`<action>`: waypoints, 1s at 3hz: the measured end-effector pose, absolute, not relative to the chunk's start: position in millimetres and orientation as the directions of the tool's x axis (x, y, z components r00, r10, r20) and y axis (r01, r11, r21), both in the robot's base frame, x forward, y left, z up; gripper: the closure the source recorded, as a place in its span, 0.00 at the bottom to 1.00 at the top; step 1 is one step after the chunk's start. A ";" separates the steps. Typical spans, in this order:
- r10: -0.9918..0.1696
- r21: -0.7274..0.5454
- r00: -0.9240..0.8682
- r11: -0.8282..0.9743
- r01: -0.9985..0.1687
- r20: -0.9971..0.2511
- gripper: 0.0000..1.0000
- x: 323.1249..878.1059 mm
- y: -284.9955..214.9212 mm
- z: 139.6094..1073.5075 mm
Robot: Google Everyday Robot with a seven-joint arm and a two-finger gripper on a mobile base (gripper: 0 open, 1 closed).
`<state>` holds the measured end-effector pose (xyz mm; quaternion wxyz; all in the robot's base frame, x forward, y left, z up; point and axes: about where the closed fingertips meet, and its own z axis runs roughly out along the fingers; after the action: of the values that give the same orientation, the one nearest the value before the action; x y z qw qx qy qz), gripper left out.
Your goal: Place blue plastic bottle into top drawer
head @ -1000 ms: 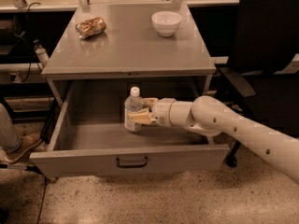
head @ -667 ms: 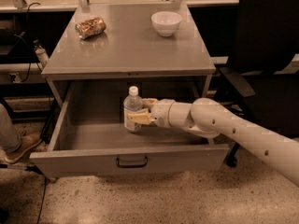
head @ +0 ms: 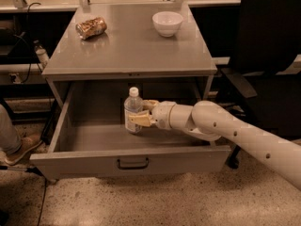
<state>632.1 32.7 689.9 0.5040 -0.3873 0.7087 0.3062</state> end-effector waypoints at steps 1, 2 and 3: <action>-0.240 0.044 -0.191 0.509 -0.860 -0.952 0.24 631.6 35.1 689.8; -0.240 0.045 -0.191 0.506 -0.861 -0.952 0.01 631.2 37.1 689.7; -0.240 0.045 -0.191 0.505 -0.862 -0.952 0.00 631.0 37.9 689.7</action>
Offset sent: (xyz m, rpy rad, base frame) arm -0.0004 0.0016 -0.0001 0.0005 0.0003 0.0027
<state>631.0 37.9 689.7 0.5027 -0.3898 0.7070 0.3091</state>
